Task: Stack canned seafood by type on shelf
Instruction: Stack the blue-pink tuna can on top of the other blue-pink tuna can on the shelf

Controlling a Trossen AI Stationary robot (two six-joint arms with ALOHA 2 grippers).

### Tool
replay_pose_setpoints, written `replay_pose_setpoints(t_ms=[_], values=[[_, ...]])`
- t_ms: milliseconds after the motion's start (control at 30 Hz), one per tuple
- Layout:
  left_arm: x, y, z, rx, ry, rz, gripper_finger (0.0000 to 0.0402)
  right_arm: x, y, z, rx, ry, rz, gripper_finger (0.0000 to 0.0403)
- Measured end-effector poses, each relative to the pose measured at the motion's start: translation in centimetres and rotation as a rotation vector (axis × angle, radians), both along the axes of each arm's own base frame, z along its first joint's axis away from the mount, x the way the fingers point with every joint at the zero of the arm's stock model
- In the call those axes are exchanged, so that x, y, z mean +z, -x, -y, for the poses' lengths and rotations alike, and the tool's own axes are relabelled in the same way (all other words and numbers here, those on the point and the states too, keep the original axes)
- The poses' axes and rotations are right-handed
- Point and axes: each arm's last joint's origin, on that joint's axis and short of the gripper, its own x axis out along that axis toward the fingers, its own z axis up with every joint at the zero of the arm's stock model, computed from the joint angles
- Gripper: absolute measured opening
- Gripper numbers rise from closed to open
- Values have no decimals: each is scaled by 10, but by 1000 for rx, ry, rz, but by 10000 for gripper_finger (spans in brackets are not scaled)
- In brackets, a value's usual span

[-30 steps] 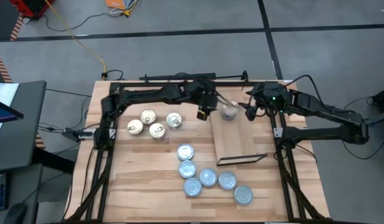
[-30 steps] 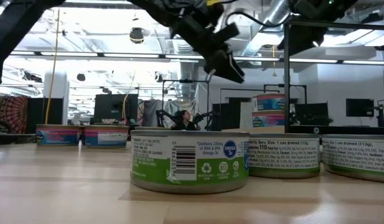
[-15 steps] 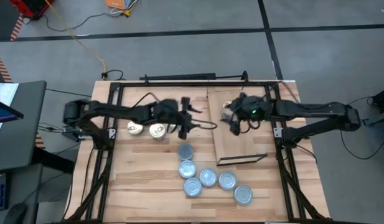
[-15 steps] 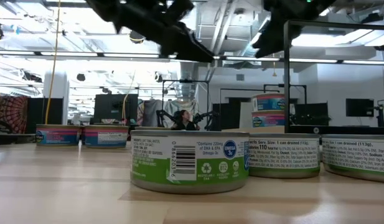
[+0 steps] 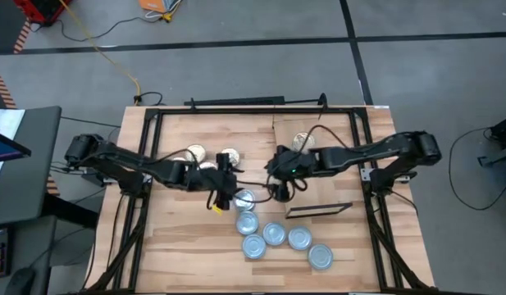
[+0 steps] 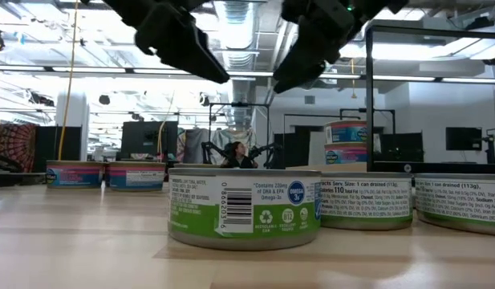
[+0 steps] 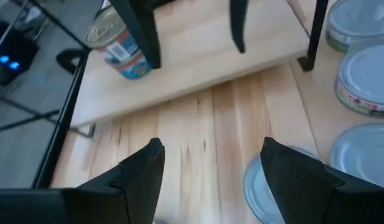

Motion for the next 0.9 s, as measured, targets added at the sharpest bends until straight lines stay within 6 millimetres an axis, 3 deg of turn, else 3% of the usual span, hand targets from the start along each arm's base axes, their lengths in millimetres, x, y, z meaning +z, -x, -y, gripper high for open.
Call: replay_pose_setpoints(t_ms=[167, 333, 500, 733, 900], values=[[-16, 24, 16, 72, 17, 19, 253, 3, -2, 1, 19, 15, 10, 329], [-34, 50, 9, 209, 144, 4, 253, 18, 4, 7, 17, 38, 75, 329], [-49, 67, 7, 304, 110, -152, 253, 39, 8, 15, 24, 85, 200, 329], [-71, 67, 10, 291, -1, -326, 253, 49, 7, 24, 7, 123, 283, 329], [-86, 63, 11, 297, -36, -393, 252, 35, 5, 26, 7, 133, 278, 329]])
